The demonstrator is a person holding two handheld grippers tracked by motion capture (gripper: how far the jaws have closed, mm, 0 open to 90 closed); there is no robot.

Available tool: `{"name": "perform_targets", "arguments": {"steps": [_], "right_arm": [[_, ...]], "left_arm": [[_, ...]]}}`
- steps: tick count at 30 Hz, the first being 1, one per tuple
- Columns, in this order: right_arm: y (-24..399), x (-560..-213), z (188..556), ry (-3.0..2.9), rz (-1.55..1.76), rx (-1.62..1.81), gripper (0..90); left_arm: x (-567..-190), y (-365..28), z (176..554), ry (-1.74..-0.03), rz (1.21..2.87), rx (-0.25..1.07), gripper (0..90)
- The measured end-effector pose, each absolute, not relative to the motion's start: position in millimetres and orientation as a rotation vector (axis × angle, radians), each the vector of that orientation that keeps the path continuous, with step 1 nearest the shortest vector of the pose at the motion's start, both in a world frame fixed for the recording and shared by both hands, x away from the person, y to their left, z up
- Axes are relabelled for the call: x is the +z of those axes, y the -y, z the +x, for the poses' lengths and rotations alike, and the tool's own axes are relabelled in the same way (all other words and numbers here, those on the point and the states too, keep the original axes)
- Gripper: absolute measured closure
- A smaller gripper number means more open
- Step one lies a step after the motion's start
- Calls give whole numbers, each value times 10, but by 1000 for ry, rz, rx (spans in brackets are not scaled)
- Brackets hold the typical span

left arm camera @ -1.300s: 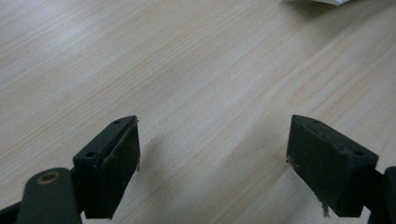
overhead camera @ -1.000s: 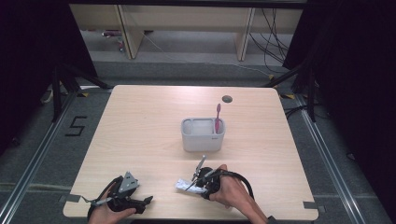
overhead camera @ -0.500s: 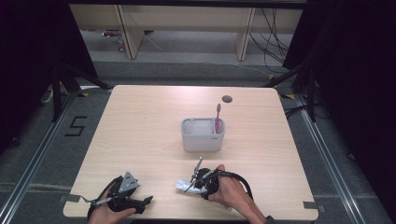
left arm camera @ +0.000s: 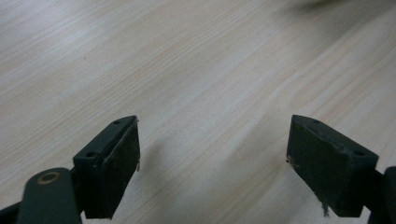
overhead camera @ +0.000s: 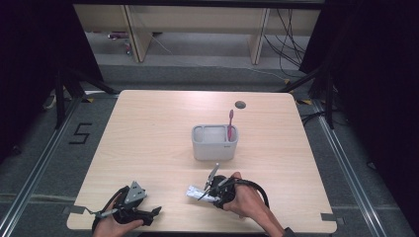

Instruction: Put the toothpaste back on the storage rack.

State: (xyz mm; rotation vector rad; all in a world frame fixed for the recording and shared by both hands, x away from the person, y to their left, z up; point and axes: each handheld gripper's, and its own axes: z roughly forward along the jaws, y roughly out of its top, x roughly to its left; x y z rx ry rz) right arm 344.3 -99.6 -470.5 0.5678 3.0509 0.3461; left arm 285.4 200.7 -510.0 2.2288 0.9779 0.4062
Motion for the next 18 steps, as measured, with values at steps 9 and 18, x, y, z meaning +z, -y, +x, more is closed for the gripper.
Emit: {"name": "perform_targets", "arguments": {"steps": [9, 18], "right_arm": [[1132, -4524, 3478, -3024, 593, 546, 752], [1354, -4247, 3561, -2919, 686, 822, 752]], "left_arm": [[-5093, -2009, 2853, -982, 2231, 410, 169], [-5100, -2006, 2852, -980, 2225, 406, 168]]}}
